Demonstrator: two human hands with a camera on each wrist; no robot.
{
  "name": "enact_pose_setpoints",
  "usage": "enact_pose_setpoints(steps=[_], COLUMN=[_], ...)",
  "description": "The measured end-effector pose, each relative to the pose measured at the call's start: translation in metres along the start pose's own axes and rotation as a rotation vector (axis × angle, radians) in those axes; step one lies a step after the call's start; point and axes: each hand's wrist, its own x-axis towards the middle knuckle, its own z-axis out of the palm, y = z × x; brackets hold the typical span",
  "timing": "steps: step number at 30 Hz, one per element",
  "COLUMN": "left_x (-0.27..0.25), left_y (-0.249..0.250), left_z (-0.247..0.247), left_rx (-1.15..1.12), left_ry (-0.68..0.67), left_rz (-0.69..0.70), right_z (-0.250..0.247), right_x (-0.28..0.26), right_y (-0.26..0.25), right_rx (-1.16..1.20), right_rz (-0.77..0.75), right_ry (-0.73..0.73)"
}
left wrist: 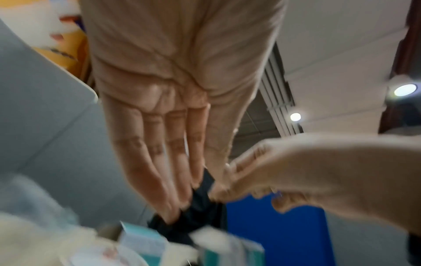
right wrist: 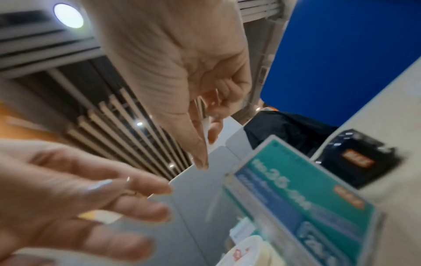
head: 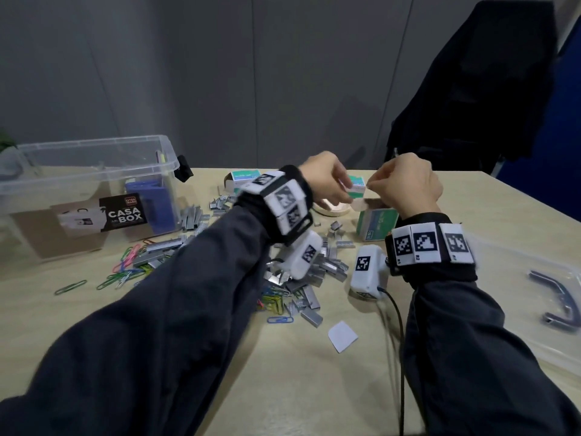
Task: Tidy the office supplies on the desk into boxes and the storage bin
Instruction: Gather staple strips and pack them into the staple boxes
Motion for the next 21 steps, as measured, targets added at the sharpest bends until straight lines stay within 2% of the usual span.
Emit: enact_pose_setpoints(steps=[4,6,8,10,15,18,21], left_x=[-0.033,-0.047,-0.057,-0.064,-0.070,-0.066,-0.060], left_y=[-0.027,-0.042,-0.056,-0.067,-0.088,-0.094,-0.096], left_z=[-0.057,-0.081,-0.097,-0.104,-0.101,-0.094,-0.090], left_rx=[0.064,0.116,0.179,0.249,0.405,0.440,0.496], left_ry=[-0.013,0.020,0.028,-0.002,-0.081,-0.075,-0.015], left_rz=[0.011,-0.021,-0.072,-0.139,-0.247,-0.222,-0.247], right_z=[-0.001,-0.005,-0.004,0.005,0.027,0.027,0.027], right_x=[0.001,-0.003,-0.008,-0.013,-0.020,-0.018,-0.020], right_y=[-0.023,-0.039,-0.056,-0.071,-0.096,-0.102,-0.100], right_rx=[0.035,0.044,0.060,0.000,-0.374,-0.402,-0.474], right_rz=[-0.247,-0.368,-0.416,-0.442,-0.512,-0.527,-0.548], right_ry=[-0.216,-0.397,-0.622,-0.775,-0.862,-0.829,-0.833])
